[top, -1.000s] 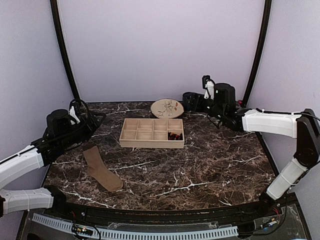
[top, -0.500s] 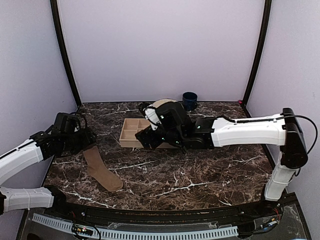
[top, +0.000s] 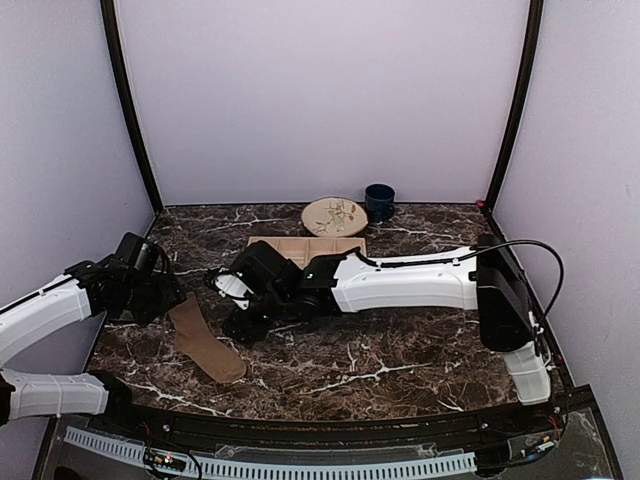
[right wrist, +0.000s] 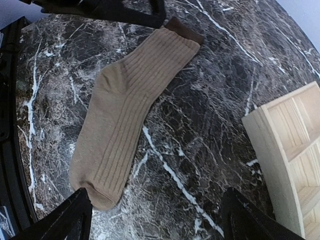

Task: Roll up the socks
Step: Move the sock to the center of the board.

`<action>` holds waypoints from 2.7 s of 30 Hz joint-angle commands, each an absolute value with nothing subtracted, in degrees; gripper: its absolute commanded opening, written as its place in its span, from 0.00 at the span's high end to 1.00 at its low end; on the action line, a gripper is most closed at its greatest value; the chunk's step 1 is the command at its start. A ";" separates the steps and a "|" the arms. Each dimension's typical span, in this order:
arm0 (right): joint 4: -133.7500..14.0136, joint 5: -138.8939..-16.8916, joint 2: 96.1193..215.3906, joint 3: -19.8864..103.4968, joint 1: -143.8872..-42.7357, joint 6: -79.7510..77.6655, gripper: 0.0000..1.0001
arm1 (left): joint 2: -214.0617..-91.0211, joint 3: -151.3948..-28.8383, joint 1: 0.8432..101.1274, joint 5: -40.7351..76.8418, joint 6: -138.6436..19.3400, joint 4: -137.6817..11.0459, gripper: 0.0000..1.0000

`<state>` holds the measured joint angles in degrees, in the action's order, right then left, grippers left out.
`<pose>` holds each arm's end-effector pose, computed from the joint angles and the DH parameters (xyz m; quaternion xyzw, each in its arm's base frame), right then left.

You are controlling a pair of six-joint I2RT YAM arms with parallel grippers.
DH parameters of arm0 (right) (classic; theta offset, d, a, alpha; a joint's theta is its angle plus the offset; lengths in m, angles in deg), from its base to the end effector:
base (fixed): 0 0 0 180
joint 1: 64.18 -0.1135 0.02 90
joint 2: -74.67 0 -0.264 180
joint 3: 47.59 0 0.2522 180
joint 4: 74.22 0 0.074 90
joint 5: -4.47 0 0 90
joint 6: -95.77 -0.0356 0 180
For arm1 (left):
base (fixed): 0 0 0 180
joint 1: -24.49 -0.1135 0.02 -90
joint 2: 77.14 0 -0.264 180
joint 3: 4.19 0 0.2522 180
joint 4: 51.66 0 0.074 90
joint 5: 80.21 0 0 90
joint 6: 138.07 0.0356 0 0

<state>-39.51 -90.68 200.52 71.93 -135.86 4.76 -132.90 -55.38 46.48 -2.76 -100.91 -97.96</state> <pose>0.1627 0.4811 0.2278 -0.5106 0.7525 0.2124 0.3577 0.1805 -0.0645 0.2273 -0.2844 0.8931 -0.1204 0.3270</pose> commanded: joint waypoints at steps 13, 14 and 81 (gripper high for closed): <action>-32.09 -86.03 206.61 75.21 -139.29 10.89 0.12 | -132.64 -51.43 44.98 0.75 -107.20 -99.97 0.22; -32.12 -86.29 206.60 74.86 -139.53 11.06 0.12 | -132.41 -51.07 44.91 0.95 -107.56 -99.87 0.22; -31.20 -84.86 205.69 67.27 -133.85 8.66 0.68 | -134.08 -47.77 44.87 2.28 -114.09 -101.55 0.23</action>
<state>-34.44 -85.39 209.63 71.49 -135.14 9.74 -132.05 -47.07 45.22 2.02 -113.37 -102.92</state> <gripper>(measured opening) 0.321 0.766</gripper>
